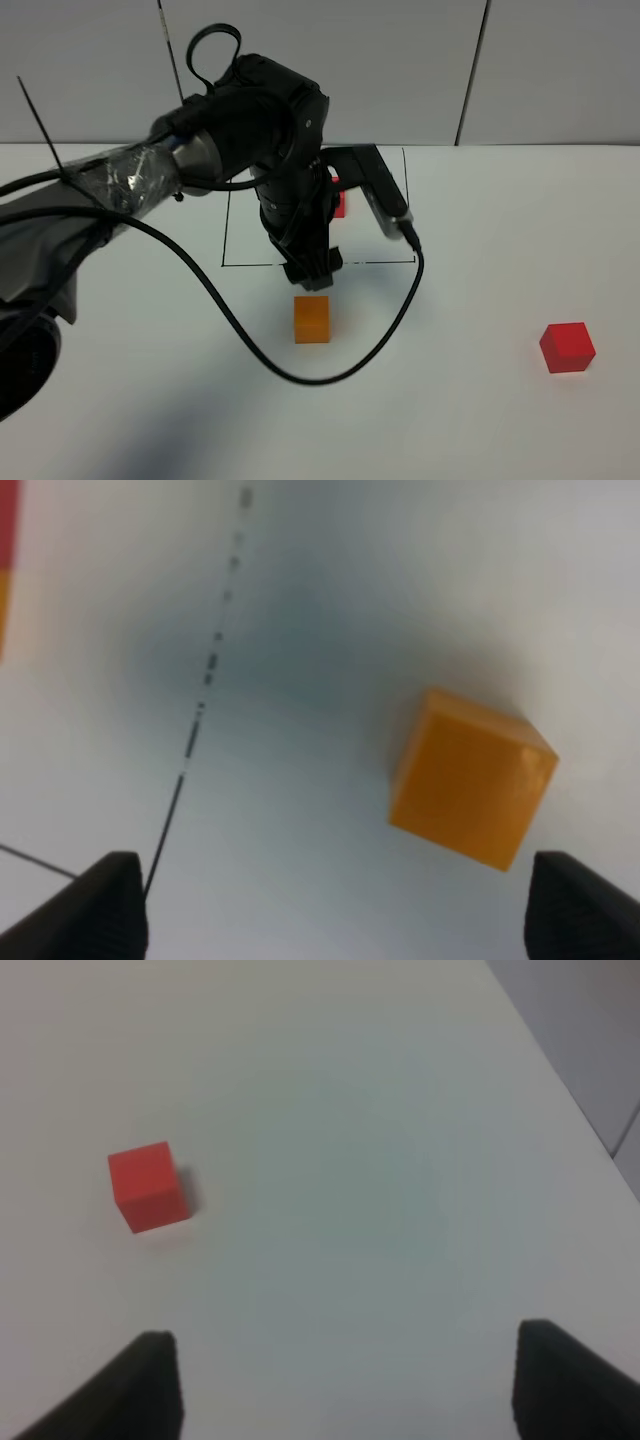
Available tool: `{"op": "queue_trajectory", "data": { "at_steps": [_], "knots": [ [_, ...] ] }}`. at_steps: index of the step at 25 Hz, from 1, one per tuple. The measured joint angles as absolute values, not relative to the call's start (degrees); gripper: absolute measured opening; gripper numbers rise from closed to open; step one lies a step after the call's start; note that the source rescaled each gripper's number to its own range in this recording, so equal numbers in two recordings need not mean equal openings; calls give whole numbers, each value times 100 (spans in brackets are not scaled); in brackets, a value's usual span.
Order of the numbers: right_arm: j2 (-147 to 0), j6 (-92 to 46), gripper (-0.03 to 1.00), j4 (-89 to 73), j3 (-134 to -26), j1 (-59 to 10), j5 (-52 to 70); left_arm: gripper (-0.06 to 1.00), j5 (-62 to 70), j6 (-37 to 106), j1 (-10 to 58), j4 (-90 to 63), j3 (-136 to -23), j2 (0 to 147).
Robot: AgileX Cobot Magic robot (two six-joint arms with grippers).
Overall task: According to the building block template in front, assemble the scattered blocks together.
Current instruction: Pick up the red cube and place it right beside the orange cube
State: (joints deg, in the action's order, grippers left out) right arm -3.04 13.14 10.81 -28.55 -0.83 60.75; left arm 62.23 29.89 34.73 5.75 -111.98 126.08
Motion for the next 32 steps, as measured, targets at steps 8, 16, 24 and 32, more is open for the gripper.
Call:
{"op": "queue_trajectory", "data": {
  "at_steps": [8,16,24,32],
  "knots": [
    [-304,1314,42,1081,-2855,-83,6075,99,6481,749,2468,1249,-11198,11926],
    [-304,1314,42,1081,-2855,-83,6075,98,6808,136,632,1109,-11198,11180],
    [-304,1314,42,1081,-2855,-83,6075,96,6655,0,-880,396,-10037,9255],
    [-304,1314,42,1081,-2855,-83,6075,96,5627,65,-1011,353,-7236,6519]
  ]
}}
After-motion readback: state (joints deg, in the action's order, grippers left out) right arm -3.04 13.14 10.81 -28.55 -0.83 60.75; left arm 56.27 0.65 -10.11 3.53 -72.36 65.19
